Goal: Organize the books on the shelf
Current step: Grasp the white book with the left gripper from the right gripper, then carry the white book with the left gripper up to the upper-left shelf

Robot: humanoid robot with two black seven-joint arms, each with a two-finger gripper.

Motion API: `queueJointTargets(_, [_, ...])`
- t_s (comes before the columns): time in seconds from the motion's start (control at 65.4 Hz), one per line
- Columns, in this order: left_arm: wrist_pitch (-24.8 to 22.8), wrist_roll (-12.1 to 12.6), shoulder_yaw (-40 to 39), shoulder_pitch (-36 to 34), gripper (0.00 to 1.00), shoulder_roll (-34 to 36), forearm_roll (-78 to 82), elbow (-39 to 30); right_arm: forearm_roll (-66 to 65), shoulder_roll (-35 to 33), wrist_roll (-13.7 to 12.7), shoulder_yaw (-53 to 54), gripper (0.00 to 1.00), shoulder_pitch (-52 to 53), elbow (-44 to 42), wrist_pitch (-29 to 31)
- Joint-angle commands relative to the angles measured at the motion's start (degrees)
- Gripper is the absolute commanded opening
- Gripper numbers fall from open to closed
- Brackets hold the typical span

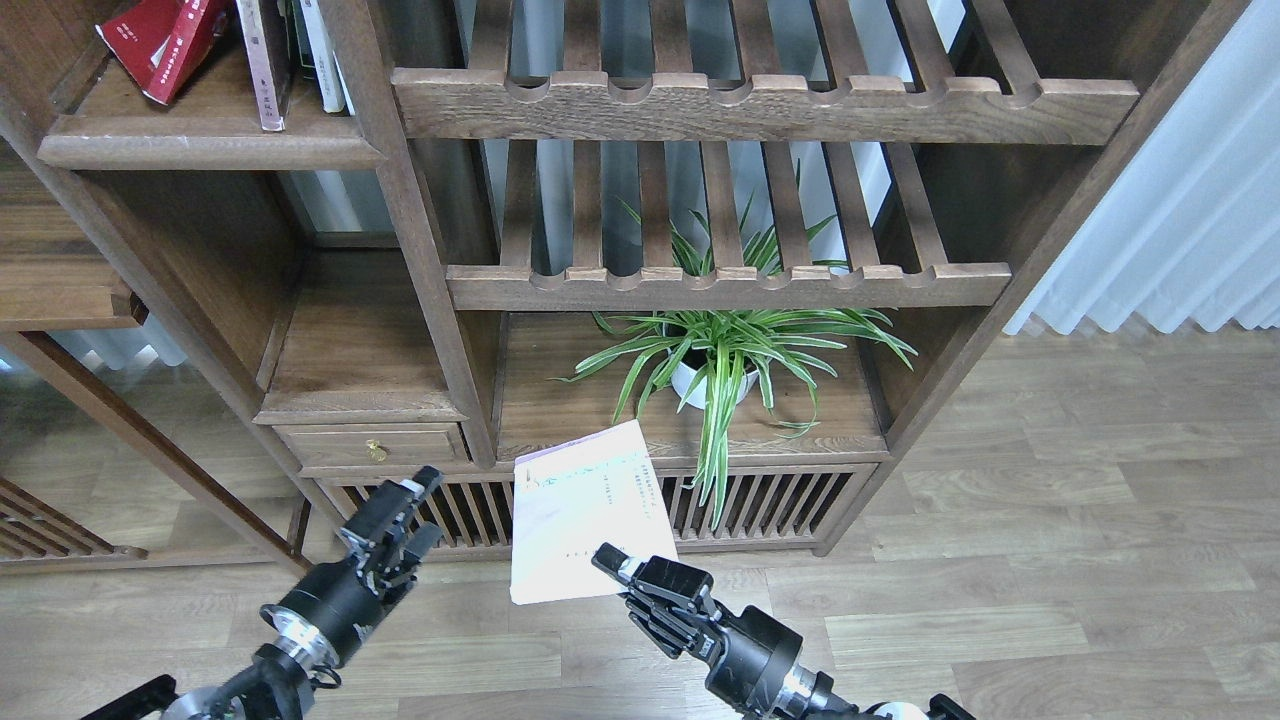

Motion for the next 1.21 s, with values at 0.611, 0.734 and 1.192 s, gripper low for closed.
queueJointTargets(0.611, [0.0,0.0,3.1,-0.1,0.42,-10.5,-1.7,2.6,-1.2,0.0,0.0,-1.9,0.06,-2.1,0.6,0.0])
queueJointTargets(0.734, [0.0,0.0,3.3,-0.4,0.09,-10.3,-4.2,4.7,-1.3,0.0,0.0,-1.7,0.06,-2.5,0.6,0.0])
queueJointTargets(1.192, [0.0,0.8,-2.7,-0.9,0.07,8.3,-1.0,-1.6,-11.2,0.0,0.0,0.7,0.99,-1.4,-1.5,0.0])
